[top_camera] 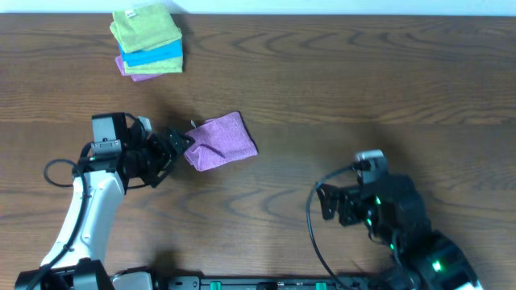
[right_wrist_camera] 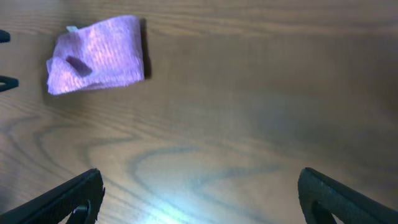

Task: Fold the cloth
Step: 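Release the cloth and withdraw the right gripper to the right, then grasp the folded pink cloth's labeled corner with the left gripper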

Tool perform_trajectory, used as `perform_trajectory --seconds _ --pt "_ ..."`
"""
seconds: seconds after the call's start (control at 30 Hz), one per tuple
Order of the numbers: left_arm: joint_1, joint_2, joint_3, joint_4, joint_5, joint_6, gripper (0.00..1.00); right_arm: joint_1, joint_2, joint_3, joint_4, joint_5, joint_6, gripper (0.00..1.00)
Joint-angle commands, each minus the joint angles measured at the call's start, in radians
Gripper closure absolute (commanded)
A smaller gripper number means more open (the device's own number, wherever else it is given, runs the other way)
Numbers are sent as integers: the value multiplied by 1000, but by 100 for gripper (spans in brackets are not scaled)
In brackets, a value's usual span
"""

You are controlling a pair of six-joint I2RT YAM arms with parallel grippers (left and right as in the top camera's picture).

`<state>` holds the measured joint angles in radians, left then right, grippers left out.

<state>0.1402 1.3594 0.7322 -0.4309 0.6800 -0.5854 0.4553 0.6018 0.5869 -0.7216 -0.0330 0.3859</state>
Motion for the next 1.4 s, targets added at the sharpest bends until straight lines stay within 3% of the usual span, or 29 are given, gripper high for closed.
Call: perform_trajectory --seconds 0.0,0.4,0.93,1.37 --pt "3 -8 -62 40 44 -58 5 -12 -71 -30 -15 10 71 1" --pt "2 -7 -187 205 66 -119 5 -12 -125 -34 -33 49 74 1" --pt "-107 -6 -192 303 -105 -250 5 -12 -125 -34 -31 52 74 1" --pt "-163 107 -193 415 -111 -317 5 -11 -125 -34 -31 52 73 1"
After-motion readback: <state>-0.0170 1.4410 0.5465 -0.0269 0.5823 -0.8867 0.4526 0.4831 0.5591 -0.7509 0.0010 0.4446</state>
